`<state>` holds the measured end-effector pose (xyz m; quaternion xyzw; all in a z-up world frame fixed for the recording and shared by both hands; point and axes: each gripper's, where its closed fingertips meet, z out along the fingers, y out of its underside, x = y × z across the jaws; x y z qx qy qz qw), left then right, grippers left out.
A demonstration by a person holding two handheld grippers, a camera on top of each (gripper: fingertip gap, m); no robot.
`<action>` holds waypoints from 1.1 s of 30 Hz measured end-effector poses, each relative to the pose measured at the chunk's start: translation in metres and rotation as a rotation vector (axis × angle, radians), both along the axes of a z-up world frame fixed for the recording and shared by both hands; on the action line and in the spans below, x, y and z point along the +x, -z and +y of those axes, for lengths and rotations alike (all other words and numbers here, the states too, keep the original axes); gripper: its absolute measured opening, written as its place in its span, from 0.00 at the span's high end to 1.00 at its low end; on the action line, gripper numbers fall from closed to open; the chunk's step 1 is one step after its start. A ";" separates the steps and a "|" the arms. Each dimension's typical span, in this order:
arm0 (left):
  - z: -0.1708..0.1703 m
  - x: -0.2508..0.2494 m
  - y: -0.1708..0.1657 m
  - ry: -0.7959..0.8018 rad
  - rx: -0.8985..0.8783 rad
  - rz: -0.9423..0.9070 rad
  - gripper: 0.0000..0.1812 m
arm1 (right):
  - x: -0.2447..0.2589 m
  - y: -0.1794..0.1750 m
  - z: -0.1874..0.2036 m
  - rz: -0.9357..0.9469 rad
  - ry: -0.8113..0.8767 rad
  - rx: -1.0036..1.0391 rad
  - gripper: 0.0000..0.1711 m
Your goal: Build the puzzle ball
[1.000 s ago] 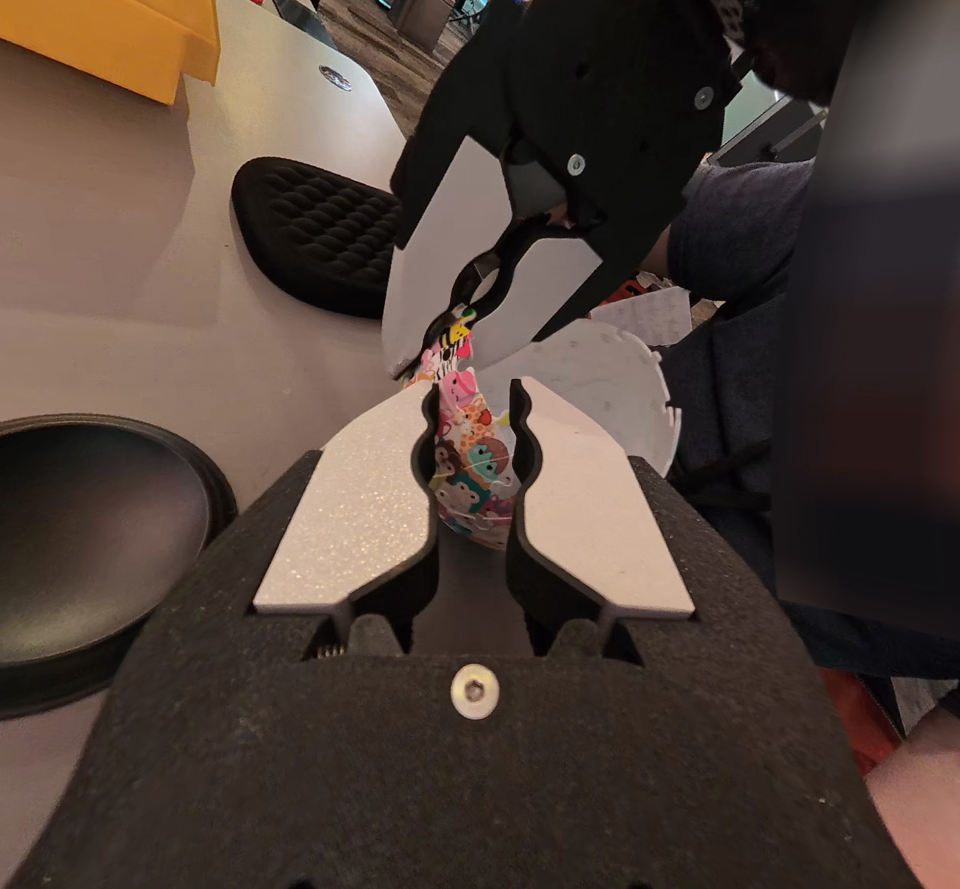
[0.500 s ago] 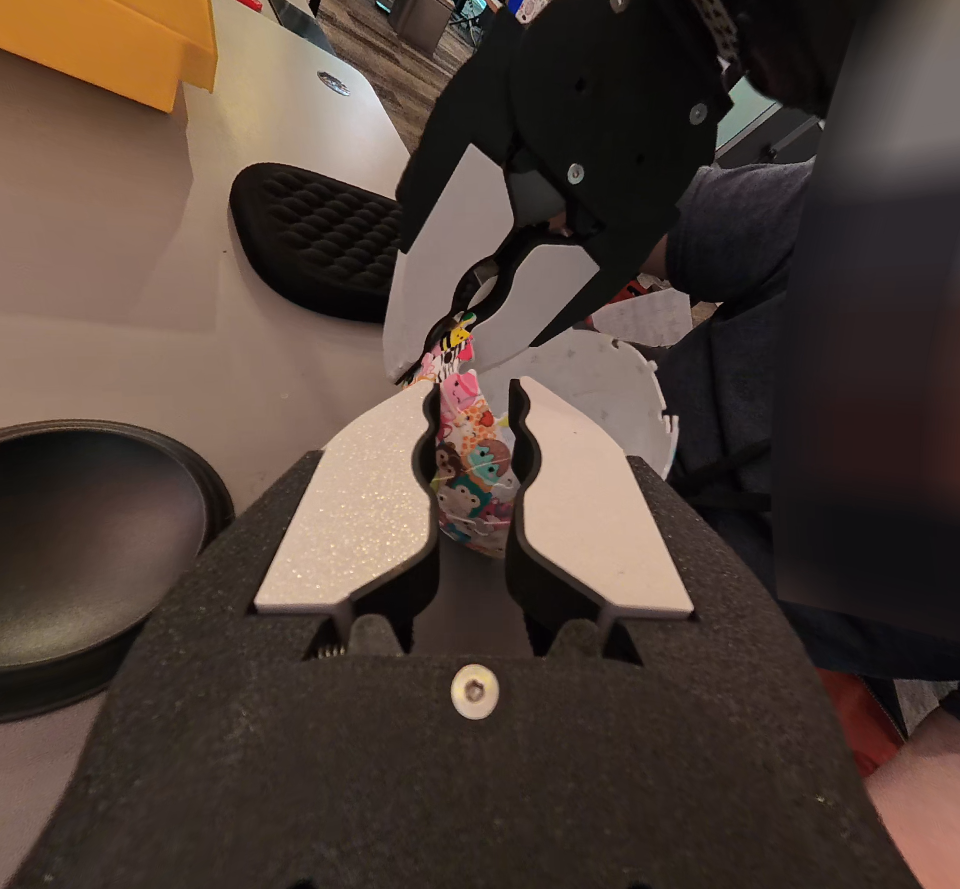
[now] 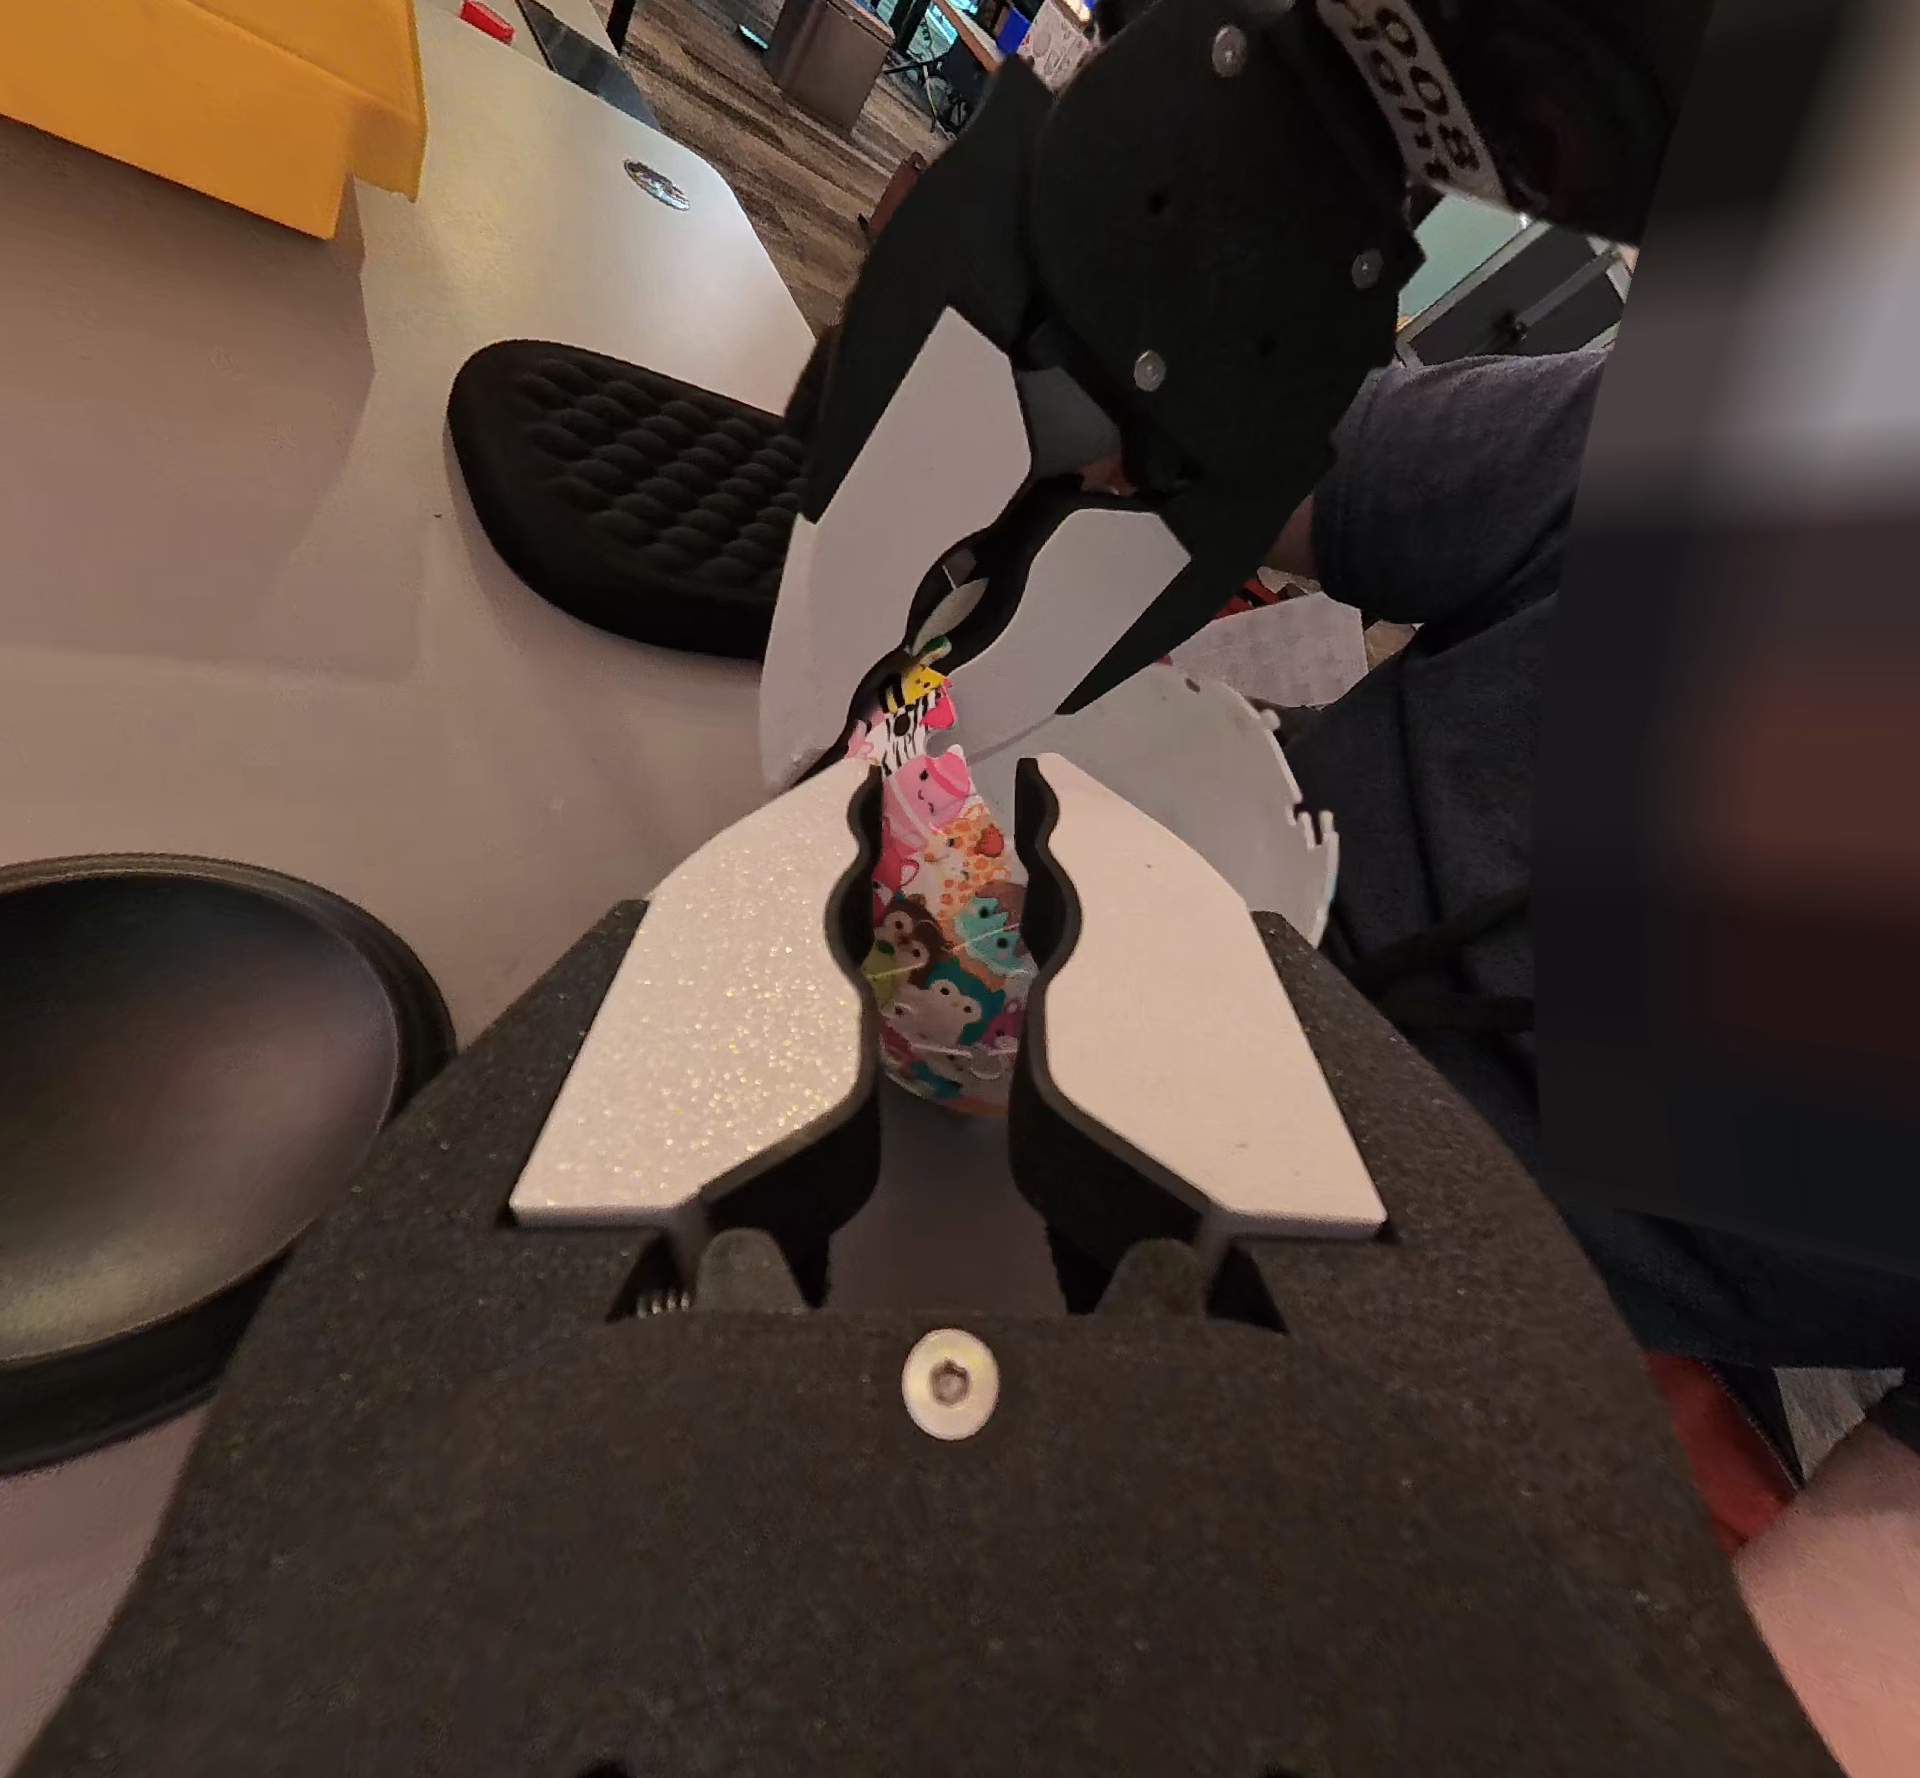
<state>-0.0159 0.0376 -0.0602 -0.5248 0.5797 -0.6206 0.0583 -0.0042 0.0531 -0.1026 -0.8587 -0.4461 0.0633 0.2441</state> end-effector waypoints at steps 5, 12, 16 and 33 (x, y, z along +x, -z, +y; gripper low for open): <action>-0.001 0.001 -0.001 -0.002 0.002 -0.005 0.87 | 0.001 -0.001 -0.001 -0.007 0.022 0.007 0.97; -0.002 -0.001 -0.002 0.009 -0.006 -0.001 0.87 | 0.008 0.001 -0.004 -0.030 0.011 0.009 0.83; -0.001 -0.001 -0.001 0.005 0.001 0.006 0.87 | 0.010 -0.015 -0.006 0.031 0.003 0.079 0.87; 0.014 0.005 -0.021 -0.114 0.052 -0.051 0.80 | 0.022 -0.059 -0.018 0.364 0.088 0.217 0.84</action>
